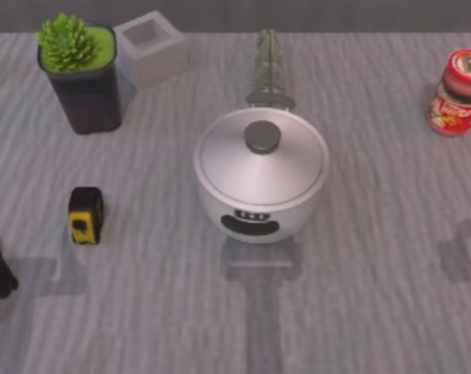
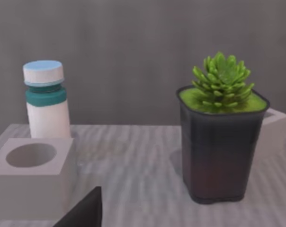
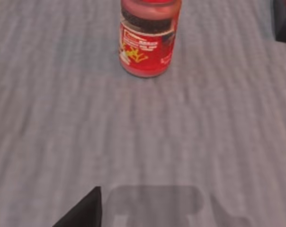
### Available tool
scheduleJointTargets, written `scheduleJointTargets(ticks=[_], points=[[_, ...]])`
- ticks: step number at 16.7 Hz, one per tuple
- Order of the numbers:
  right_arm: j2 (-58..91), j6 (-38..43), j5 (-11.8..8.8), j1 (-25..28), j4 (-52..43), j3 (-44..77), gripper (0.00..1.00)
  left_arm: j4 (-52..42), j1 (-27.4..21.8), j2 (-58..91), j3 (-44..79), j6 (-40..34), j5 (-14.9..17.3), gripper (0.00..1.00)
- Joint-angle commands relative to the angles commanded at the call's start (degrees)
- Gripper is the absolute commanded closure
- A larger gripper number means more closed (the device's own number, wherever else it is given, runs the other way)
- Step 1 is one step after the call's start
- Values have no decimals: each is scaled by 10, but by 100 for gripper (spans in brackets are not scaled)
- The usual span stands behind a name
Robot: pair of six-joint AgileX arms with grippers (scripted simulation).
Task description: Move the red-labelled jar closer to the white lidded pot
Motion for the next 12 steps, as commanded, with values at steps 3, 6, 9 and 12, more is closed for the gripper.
scheduleJointTargets(ticks=[3, 6, 9, 12], points=[[160, -33, -5, -9, -100, 139, 0, 0, 0, 0, 0, 0, 0, 0], [332, -73, -13, -16, -202, 301, 0, 0, 0, 0, 0, 0, 0, 0], [505, -119, -25, -21, -296, 478, 0, 0, 0, 0, 0, 0, 0, 0], [675, -168, -41, -23, -379, 662, 0, 0, 0, 0, 0, 0, 0, 0]])
